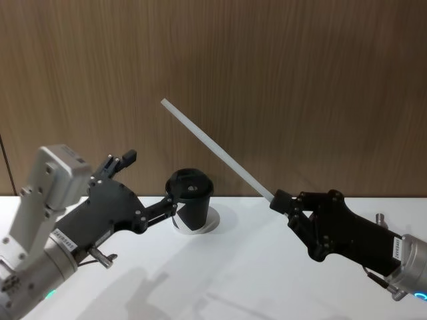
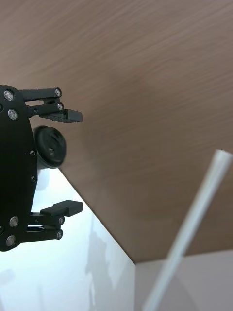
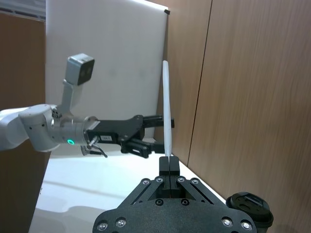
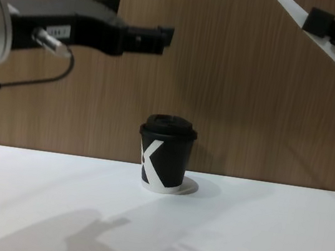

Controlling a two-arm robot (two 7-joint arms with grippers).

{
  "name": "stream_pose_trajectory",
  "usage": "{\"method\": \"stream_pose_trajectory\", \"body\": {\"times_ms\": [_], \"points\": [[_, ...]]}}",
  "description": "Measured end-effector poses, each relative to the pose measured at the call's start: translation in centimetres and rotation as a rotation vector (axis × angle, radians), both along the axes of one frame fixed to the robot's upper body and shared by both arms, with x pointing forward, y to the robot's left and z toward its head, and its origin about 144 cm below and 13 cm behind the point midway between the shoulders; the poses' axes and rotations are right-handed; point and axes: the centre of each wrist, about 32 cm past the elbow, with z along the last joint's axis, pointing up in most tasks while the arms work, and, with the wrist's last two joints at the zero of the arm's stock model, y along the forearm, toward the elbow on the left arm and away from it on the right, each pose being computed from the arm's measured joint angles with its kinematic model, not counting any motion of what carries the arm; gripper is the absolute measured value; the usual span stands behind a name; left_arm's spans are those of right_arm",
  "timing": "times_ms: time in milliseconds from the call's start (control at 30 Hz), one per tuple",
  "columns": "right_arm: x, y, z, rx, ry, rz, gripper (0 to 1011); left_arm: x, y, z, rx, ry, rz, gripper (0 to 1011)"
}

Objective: Pick up the straw with one hand, pass it to the other hand, and insert it into the cup.

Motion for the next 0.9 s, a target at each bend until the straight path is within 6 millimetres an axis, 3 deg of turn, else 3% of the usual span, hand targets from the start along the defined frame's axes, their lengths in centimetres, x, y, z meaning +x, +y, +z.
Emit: {"method": "stream_pose_trajectory", "body": {"times_ms": [367,900], "points": [[0.0,0.0,0.0,0.001,0.000,0.002,5,-0.7,1.6,2.0,-0.054,-0.016,-0.104,1000],[0.0,0.0,0.0,0.001,-0.001,0.002,5,-0.4,2.9,2.8,-0.179,0.099,-0.210,1000]]}}
